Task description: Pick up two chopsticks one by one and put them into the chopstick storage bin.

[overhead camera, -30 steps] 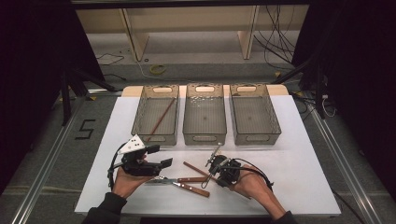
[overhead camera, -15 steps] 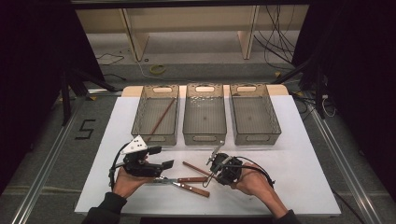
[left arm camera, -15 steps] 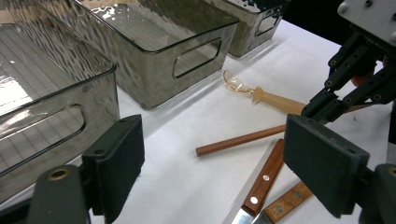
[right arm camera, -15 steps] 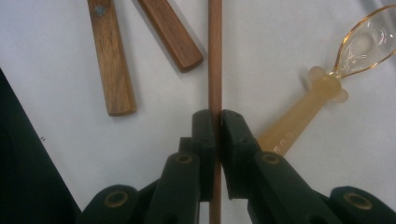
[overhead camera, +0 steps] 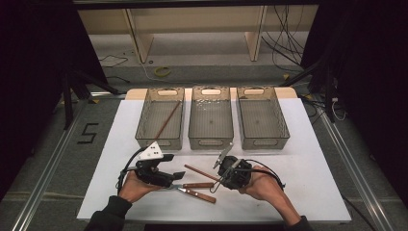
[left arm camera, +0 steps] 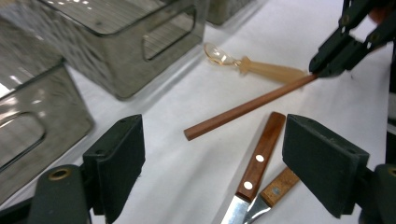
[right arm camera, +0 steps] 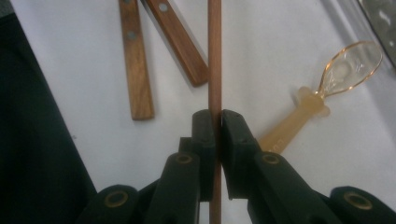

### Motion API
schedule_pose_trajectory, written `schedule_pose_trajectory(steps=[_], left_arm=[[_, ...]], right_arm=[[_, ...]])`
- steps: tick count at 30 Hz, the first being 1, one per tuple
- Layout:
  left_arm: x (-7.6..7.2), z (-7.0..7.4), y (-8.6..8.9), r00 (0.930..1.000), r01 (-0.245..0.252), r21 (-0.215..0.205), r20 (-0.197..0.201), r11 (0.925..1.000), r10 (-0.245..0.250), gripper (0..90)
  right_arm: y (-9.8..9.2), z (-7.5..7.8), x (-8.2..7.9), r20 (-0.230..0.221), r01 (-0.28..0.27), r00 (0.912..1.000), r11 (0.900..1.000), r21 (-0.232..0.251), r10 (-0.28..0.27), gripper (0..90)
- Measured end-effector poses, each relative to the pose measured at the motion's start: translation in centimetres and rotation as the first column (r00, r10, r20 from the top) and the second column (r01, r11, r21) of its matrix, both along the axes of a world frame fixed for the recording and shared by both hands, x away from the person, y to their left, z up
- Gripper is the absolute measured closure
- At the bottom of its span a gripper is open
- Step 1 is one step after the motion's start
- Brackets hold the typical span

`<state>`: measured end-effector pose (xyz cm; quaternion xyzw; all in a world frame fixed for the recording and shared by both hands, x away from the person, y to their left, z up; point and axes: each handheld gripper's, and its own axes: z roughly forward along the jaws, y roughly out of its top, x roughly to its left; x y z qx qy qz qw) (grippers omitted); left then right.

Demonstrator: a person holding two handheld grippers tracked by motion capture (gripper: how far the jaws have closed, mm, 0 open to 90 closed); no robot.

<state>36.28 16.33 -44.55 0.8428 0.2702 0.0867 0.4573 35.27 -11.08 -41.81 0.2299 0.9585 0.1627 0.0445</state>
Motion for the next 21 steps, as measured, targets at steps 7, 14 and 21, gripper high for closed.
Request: schedule_pose_trajectory(steps=[7, 14, 21], left_arm=[[-0.1, 0.2, -1.8, 0.9927, 0.109, 0.142, 0.035, 0.9839, -0.115, 22.2], [-0.2, 0.2, -3.3, 0.9785, 0.192, 0.244, 0.027, 0.9505, -0.204, 25.9], [-0.5, 0.6, -4.0, 0.9582, 0.267, 0.293, 0.023, 0.9184, -0.285, 35.9]], right_arm=[[0.6, 0.9, -0.8, 0.013, -0.056, 0.9984, 0.998, 0.013, 0.055, 85.1], [1.1, 1.4, -1.5, 0.024, -0.097, 0.995, 0.995, 0.022, 0.097, 85.1], [1.3, 1.5, -1.8, 0.027, -0.128, 0.9915, 0.992, 0.022, 0.127, 85.1]])
